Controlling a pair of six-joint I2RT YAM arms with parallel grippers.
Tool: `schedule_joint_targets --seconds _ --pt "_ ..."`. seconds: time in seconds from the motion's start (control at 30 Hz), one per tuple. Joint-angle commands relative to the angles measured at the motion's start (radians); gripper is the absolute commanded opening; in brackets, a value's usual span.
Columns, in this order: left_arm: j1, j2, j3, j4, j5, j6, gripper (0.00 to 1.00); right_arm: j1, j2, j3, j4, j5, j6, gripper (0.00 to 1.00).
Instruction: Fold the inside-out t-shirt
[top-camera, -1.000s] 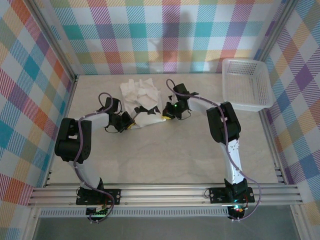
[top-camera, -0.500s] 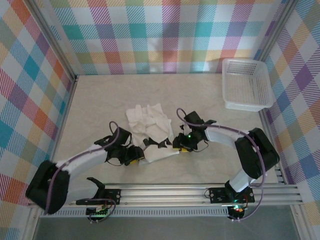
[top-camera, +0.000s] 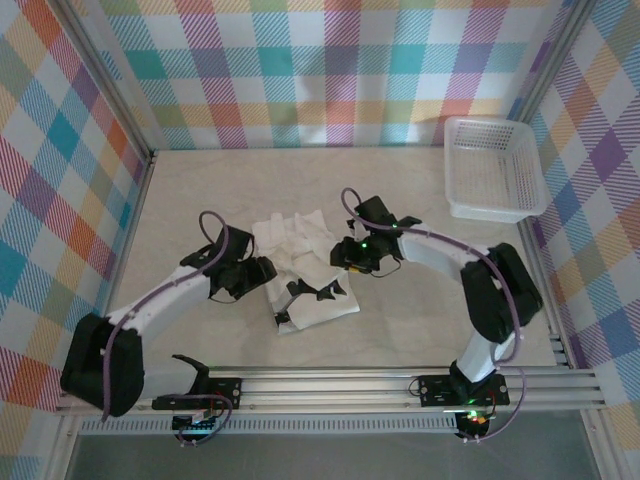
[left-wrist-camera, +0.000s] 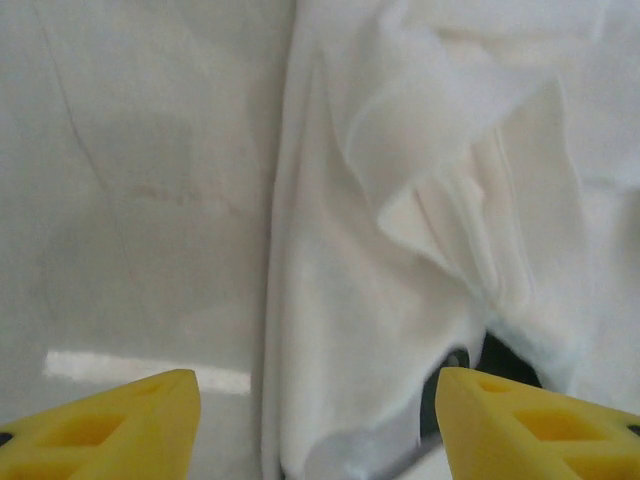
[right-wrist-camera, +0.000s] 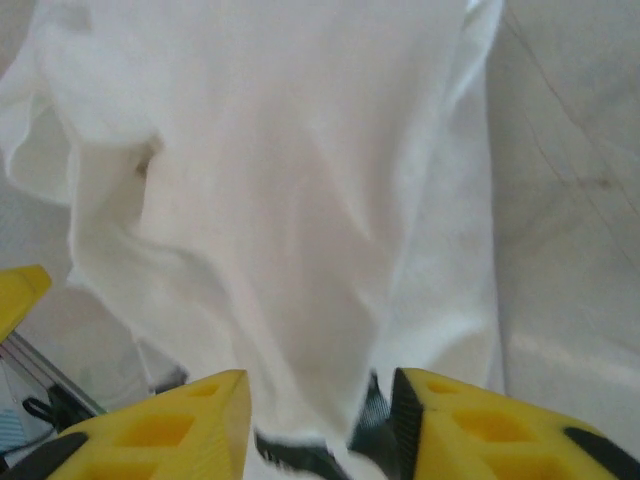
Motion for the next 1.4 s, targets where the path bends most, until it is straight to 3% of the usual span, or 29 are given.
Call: schedule_joint_targets --seconds 0.0,0.13,0.27,0.43,0.6,0.8,0.97,1.03,1.13,1.23,1.37 --pt "0.038 0.073 0.059 0.096 -0.003 0.046 0.61 0.015 0.080 0.072 0.010 -0.052 0.007 0.29" --pt "0.046 0.144 0.084 0.181 0.033 0.021 0.48 0.023 0.108 0.128 0.009 -0.092 0.020 0.13" --pt "0.048 0.177 0.090 0.222 0.016 -0.003 0.23 0.022 0.121 0.179 -0.034 -0.112 0.032 0.12" --pt "0.054 0.207 0.136 0.203 0.006 -0.006 0.00 0.005 0.151 0.242 -0.040 -0.138 0.057 0.12" --pt "0.117 0.246 0.203 0.220 0.066 -0.023 0.00 -0.058 0.282 0.398 -0.024 -0.172 0.123 0.12" --pt "0.199 0.461 0.329 0.263 0.161 -0.020 0.00 -0.125 0.512 0.681 -0.074 -0.149 0.133 0.15" --pt "0.263 0.569 0.415 0.312 0.239 -0.025 0.01 -0.187 0.673 0.947 -0.169 -0.142 0.071 0.31" --pt "0.286 0.585 0.452 0.290 0.241 -0.008 0.10 -0.200 0.718 1.051 -0.242 -0.147 0.031 0.43" --pt "0.324 0.583 0.496 0.267 0.267 0.004 0.28 -0.215 0.720 1.129 -0.333 -0.109 -0.039 0.52" --pt "0.359 0.545 0.516 0.231 0.269 0.033 0.46 -0.225 0.659 1.087 -0.347 -0.081 -0.111 0.58" --pt "0.366 0.488 0.486 0.199 0.248 0.097 0.60 -0.213 0.584 0.931 -0.267 -0.094 -0.228 0.66"
